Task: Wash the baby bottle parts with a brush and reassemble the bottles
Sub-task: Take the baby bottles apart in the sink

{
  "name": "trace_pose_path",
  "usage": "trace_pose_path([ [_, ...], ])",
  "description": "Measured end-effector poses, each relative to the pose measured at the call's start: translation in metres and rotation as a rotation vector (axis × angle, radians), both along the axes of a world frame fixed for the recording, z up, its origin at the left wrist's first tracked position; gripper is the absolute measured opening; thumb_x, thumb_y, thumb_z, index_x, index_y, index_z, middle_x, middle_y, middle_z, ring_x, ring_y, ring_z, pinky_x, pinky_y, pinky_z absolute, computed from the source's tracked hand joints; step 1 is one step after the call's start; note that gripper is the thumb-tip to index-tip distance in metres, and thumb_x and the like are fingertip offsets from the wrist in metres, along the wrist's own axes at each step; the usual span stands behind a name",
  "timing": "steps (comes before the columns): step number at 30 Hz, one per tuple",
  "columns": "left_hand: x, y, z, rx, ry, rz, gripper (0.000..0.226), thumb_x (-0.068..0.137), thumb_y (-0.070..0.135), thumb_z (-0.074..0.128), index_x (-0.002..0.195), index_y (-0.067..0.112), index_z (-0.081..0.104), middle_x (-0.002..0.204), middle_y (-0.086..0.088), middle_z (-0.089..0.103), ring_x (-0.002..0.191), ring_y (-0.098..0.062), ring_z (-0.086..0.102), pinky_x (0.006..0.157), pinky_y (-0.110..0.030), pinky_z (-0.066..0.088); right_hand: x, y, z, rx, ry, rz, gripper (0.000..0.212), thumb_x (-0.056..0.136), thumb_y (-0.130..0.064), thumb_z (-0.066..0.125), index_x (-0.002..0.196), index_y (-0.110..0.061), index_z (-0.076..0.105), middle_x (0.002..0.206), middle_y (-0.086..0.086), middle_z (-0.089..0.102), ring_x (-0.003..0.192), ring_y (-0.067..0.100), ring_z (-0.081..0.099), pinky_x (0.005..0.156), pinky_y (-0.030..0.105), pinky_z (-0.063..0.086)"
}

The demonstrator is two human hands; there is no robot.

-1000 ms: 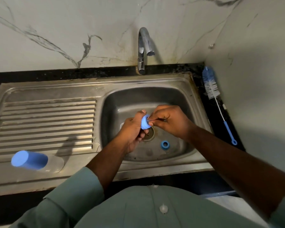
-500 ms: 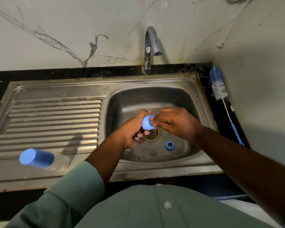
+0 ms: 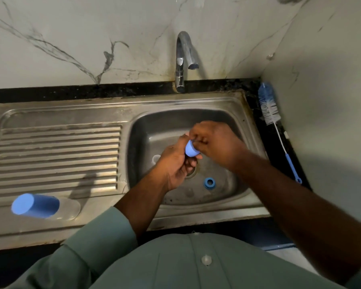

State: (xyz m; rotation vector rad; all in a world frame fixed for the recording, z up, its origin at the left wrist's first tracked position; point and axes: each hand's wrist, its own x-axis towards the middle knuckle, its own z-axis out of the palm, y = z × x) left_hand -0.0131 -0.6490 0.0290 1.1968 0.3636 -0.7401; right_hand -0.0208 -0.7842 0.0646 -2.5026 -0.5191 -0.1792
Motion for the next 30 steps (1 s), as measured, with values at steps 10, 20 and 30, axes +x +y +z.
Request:
trace_pose_path([
  [10,-0.008,0.009,-0.025,-0.063,0.099,-0.105,0.05,0.096,0.056,0.045,0.105,0.011,0.066,0.063,-0.002,0.063,0.05,-0.007,0.054,0.045,-0.016,0.044,-0.017,-0.005,-0.027,0.459,0.558,-0.238,0.04,0.072,-0.015,0.08,0.109,-0.015,0.065,0.099,-0.003,0.069,0.092,0.012,0.067,0.081,0.028,0.056],
  [20,0.009,0.008,-0.076,0.313,0.145,-0.169,0.015,0.092,0.002,0.064,0.107,0.001,0.067,0.093,-0.022,0.067,0.07,-0.025,0.068,0.061,-0.032,0.06,-0.011,-0.034,-0.093,0.039,0.424,-0.425,0.041,0.076,-0.024,0.078,0.114,-0.02,0.062,0.107,-0.011,0.051,0.096,0.005,0.05,0.085,0.022,0.04],
  [30,0.033,-0.014,-0.16,0.942,-0.26,-0.876,0.035,0.104,0.017,0.04,0.136,0.004,0.049,0.136,-0.017,0.053,0.123,-0.032,0.052,0.067,-0.01,0.04,0.018,-0.042,-0.199,-0.134,0.785,-0.325,0.041,0.087,-0.008,0.062,0.127,-0.014,0.054,0.129,0.009,0.045,0.116,0.025,0.049,0.1,0.031,0.041],
])
